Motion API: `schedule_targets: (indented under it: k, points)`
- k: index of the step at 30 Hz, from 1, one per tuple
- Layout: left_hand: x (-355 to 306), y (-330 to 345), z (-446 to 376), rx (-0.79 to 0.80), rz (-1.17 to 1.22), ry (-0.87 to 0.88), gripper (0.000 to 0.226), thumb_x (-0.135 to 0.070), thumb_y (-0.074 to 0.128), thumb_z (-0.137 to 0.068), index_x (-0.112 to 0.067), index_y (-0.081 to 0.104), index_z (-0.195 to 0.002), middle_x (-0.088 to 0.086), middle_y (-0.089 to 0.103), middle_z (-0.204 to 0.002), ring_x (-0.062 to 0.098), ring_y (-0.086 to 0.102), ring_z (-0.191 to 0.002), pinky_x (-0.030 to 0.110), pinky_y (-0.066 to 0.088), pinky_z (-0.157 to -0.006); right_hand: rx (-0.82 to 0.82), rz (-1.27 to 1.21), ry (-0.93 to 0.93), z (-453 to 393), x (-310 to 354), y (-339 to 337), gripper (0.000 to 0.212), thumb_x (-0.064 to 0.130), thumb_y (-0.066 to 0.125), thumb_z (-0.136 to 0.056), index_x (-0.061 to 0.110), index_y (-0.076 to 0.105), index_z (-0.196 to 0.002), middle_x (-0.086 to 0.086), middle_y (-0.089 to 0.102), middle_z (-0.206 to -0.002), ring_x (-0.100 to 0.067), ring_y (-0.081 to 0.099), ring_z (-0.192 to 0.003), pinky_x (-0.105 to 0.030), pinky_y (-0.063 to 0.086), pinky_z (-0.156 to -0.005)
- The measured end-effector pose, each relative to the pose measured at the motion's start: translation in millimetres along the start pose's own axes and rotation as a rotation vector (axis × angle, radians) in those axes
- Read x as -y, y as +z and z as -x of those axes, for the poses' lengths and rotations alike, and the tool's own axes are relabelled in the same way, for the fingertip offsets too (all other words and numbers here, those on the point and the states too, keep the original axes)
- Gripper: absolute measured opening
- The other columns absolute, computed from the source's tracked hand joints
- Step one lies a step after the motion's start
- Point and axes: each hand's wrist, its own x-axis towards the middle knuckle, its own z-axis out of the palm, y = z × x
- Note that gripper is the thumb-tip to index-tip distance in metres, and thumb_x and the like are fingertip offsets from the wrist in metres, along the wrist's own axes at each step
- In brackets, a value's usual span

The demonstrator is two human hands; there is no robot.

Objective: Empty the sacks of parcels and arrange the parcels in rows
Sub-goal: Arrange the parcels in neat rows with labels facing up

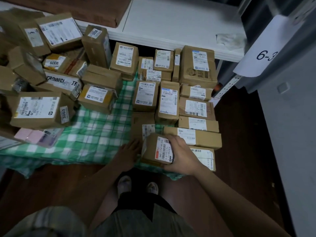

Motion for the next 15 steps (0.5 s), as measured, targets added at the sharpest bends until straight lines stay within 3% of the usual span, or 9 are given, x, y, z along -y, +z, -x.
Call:
schedule_targets:
  k: [3,5,7,8,9,11,15]
  points:
    - [-4,-4,3,-0.039,-0.089,-0.031,0.063,-0.029,0.044,-0.099,-0.019,0.013,-0.154,0.004,-0.001,-0.162,0.023,0.003,-0.149,0.039,0.019,-0.115,-0.029,0.026,-0.034,-5,6,8,0.102,0.039,0.084,-0.060,0.013,0.034,-0.145,-0.008,0.043,-0.137,-0.021,0.038,-0.125,-0.022,0.025,-0.096]
    - [-2,-6,6,-0.077,-0.152,-0.014,0.062,-0.027,0.055,-0.094,-0.016,0.029,-0.150,0.008,0.016,-0.160,0.028,0.025,-0.144,0.039,0.030,-0.109,-0.033,0.037,-0.032,-7,8,12,0.103,0.040,0.084,-0.059,0.012,0.034,-0.145,-0.009,0.043,-0.138,-0.023,0.038,-0.126,-0.023,0.026,-0.099]
    - [4,-4,5,-0.105,-0.162,-0.004,0.067,-0.026,0.086,-0.066,-0.011,0.061,-0.127,0.016,0.053,-0.138,0.035,0.062,-0.109,0.040,0.051,-0.084,-0.031,0.039,-0.008,-9,7,15,0.105,0.041,0.084,-0.059,0.013,0.032,-0.146,-0.009,0.041,-0.140,-0.023,0.037,-0.128,-0.025,0.026,-0.102]
    - [10,0,3,-0.127,-0.191,-0.019,0.069,-0.026,0.094,-0.047,-0.011,0.071,-0.110,0.018,0.065,-0.120,0.034,0.069,-0.087,0.038,0.055,-0.068,-0.030,0.038,0.001,-9,6,16,0.106,0.042,0.083,-0.059,0.014,0.031,-0.146,-0.008,0.040,-0.141,-0.023,0.037,-0.128,-0.026,0.026,-0.103]
    - [15,3,1,-0.126,-0.186,-0.042,0.069,-0.025,0.097,-0.035,-0.010,0.074,-0.098,0.018,0.070,-0.105,0.033,0.069,-0.073,0.036,0.055,-0.058,-0.029,0.036,0.006,-8,6,18,0.106,0.043,0.083,-0.059,0.015,0.031,-0.147,-0.008,0.040,-0.141,-0.023,0.036,-0.129,-0.027,0.027,-0.103]
    - [18,4,-1,-0.127,-0.188,-0.047,0.068,-0.026,0.097,-0.025,-0.010,0.073,-0.087,0.017,0.070,-0.092,0.034,0.068,-0.065,0.036,0.054,-0.049,-0.028,0.029,0.015,-7,6,18,0.105,0.044,0.082,-0.060,0.016,0.030,-0.147,-0.006,0.039,-0.142,-0.021,0.035,-0.130,-0.028,0.027,-0.105]
    - [8,-8,0,-0.144,-0.236,-0.048,0.064,-0.024,0.095,-0.025,-0.010,0.073,-0.083,0.017,0.069,-0.090,0.034,0.065,-0.063,0.036,0.049,-0.044,-0.034,0.051,0.027,-4,5,21,0.105,0.048,0.081,-0.061,0.017,0.030,-0.147,-0.005,0.039,-0.142,-0.021,0.035,-0.130,-0.027,0.026,-0.106]
